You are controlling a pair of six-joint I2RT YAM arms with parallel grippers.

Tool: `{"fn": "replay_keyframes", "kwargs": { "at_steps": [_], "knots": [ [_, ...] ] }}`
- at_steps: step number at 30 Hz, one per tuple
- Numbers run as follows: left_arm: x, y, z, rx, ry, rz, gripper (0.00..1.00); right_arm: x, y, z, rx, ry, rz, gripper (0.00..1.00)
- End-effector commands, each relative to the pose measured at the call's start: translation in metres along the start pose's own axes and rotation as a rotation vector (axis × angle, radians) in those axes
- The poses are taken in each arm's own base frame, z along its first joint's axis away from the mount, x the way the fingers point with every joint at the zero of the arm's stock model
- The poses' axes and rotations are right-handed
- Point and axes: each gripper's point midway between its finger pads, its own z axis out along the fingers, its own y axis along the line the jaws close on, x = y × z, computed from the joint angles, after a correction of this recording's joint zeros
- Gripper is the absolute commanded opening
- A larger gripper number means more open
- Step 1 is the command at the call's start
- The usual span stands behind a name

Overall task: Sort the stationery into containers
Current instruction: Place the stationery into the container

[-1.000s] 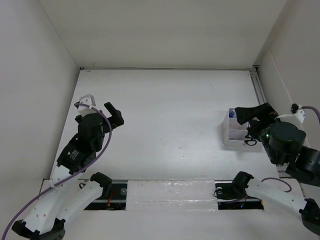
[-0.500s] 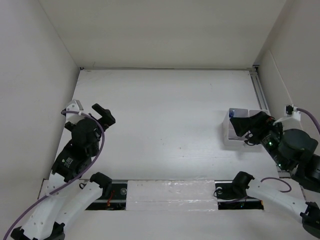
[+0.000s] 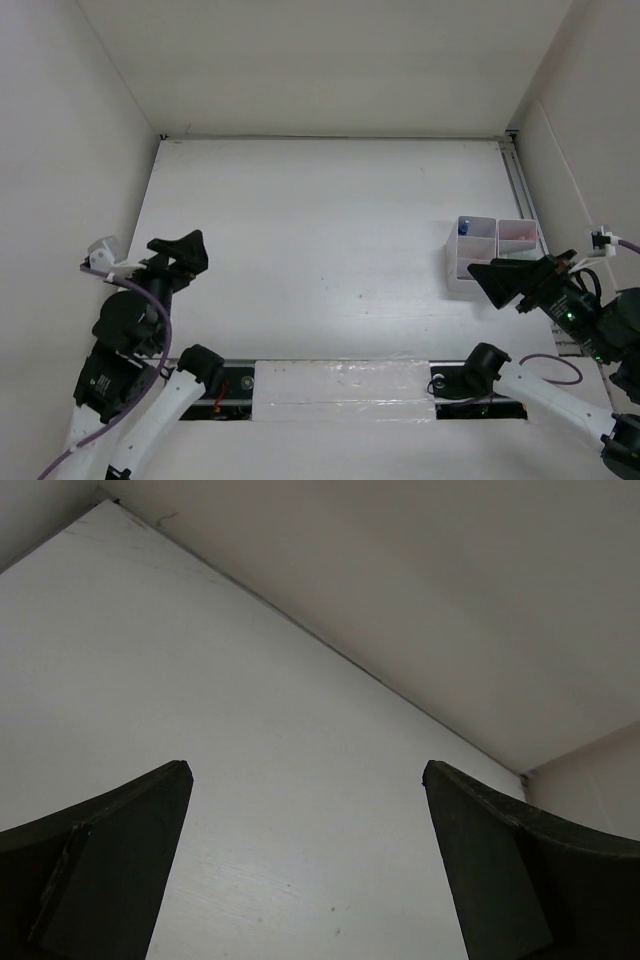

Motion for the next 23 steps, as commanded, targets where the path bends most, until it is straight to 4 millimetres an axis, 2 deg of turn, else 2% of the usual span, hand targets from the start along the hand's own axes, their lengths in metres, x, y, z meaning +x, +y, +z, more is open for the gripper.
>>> {"fn": "replay_keyframes", "kwargs": {
  "at_steps": [1, 4, 7, 16, 23],
  "knots": [
    [-0.017, 0.000, -0.011, 0.045, -0.085, -0.062, 1.00, -0.007, 0.016, -0.015, -0.103, -0.012, 0.010, 1.00],
    [-0.013, 0.001, -0.009, 0.033, -0.069, -0.060, 1.00, -0.007, 0.017, -0.020, -0.127, -0.019, 0.025, 1.00],
    [-0.007, 0.000, -0.002, 0.011, -0.041, -0.035, 1.00, -0.002, 0.016, -0.016, -0.121, -0.011, 0.031, 1.00],
    [-0.010, -0.001, -0.003, 0.014, -0.045, -0.039, 1.00, -0.014, 0.010, -0.021, -0.092, -0.066, 0.060, 1.00],
    [-0.010, -0.001, -0.003, 0.014, -0.045, -0.039, 1.00, -0.012, 0.008, -0.021, -0.086, -0.059, 0.067, 1.00]
  ]
}}
